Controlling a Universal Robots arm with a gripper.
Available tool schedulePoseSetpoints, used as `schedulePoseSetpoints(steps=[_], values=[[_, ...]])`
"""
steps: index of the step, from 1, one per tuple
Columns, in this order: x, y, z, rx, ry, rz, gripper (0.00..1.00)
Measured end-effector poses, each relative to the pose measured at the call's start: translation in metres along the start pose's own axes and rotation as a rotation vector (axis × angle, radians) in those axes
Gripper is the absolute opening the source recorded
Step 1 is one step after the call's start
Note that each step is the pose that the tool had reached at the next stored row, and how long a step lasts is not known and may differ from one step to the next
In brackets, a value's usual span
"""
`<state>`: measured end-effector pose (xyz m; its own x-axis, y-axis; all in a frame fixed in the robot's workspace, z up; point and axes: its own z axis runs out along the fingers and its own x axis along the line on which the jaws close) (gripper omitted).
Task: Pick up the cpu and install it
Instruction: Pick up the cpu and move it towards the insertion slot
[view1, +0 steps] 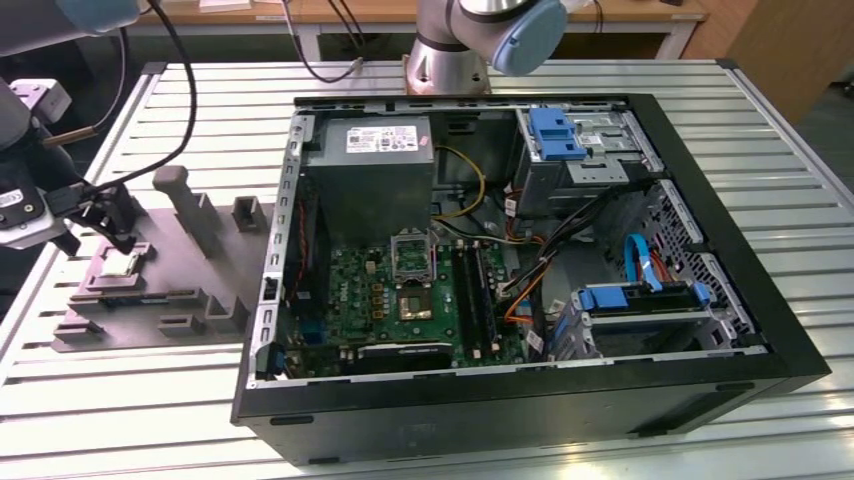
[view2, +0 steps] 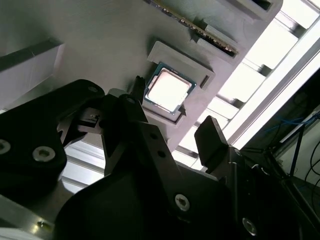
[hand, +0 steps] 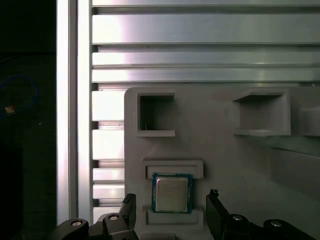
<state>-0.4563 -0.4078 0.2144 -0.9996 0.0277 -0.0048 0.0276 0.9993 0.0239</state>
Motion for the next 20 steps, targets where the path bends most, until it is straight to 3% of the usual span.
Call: schedulePoseSetpoints(steps=[20], values=[[0.0000,-0.0005,0.0088,0.0000,0.0001,-0.005,0.66]])
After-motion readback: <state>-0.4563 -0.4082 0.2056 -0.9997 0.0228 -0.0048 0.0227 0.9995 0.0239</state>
